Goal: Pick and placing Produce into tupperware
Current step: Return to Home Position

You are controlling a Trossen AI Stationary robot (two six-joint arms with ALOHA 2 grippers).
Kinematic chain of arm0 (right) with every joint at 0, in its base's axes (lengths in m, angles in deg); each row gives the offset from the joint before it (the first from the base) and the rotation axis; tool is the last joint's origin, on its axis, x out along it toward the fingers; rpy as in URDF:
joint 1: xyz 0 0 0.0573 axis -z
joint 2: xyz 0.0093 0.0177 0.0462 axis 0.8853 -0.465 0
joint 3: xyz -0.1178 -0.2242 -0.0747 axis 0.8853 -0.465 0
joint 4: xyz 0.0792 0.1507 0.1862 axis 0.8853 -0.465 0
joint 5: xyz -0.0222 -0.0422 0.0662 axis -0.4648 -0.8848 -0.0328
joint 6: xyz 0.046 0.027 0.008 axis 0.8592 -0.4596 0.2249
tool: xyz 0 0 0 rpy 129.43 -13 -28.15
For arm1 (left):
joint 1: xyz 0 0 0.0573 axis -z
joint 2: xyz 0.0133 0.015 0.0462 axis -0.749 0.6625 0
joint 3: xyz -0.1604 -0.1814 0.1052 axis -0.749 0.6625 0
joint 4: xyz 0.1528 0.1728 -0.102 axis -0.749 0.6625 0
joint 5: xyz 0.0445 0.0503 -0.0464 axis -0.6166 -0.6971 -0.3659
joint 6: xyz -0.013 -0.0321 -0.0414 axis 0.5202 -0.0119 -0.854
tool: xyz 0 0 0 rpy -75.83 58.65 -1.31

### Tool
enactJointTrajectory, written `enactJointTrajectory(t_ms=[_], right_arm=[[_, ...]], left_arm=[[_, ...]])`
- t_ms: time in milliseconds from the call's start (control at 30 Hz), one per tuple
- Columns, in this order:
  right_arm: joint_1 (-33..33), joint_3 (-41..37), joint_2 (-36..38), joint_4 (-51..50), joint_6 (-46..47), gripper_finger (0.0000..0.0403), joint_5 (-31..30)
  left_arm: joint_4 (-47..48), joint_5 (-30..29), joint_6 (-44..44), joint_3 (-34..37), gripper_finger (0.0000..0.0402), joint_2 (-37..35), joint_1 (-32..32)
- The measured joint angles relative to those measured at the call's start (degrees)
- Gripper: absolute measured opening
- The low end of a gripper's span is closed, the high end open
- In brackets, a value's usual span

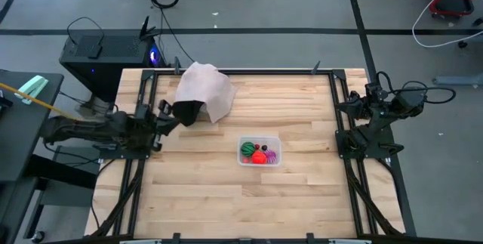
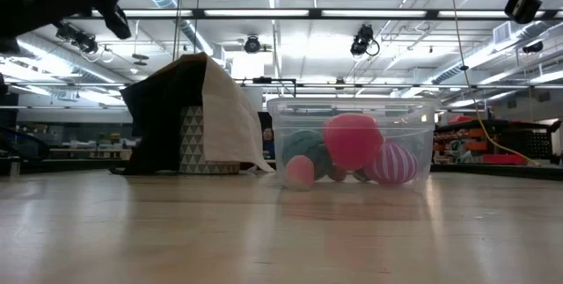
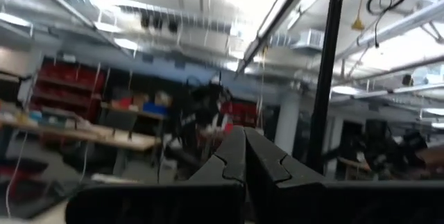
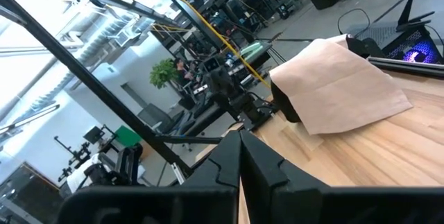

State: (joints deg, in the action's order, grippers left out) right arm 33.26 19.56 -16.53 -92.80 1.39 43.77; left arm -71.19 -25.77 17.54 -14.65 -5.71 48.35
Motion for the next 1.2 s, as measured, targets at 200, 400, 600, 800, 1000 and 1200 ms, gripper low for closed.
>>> enactJointTrajectory(t_ms=[200, 400, 600, 800, 1000, 1200], right_arm=[[0.0, 0.0, 0.0, 0.0, 0.0, 0.0012, 0.0], [0.0, 0.0, 0.0, 0.0, 0.0, 0.0011, 0.0], [0.0, 0.0, 0.0, 0.0, 0.0, 0.0011, 0.0], [0.0, 0.0, 0.0, -0.9, -0.1, 0.0011, -1.9], [0.0, 0.0, 0.0, -1.5, 0.1, 0.0011, -2.3], [0.0, 0.0, 0.0, -1.5, 0.1, 0.0011, -2.3]], left_arm=[[7.2, 3.1, -0.1, 0.0, 0.0002, 0.0, -1.5], [16.7, 6.3, -1.5, 0.0, 0.0002, 0.0, -1.9], [24.8, 8.6, -3.3, 0.0, 0.0002, 0.0, -1.9], [27.1, 8.7, -3.2, 0.0, 0.0002, 0.0, -1.9], [23.2, 8.4, -0.3, 0.0, 0.0001, -1.5, -1.9], [19.5, 3.8, 5.0, 0.0, 0.0001, -8.1, -1.9]])
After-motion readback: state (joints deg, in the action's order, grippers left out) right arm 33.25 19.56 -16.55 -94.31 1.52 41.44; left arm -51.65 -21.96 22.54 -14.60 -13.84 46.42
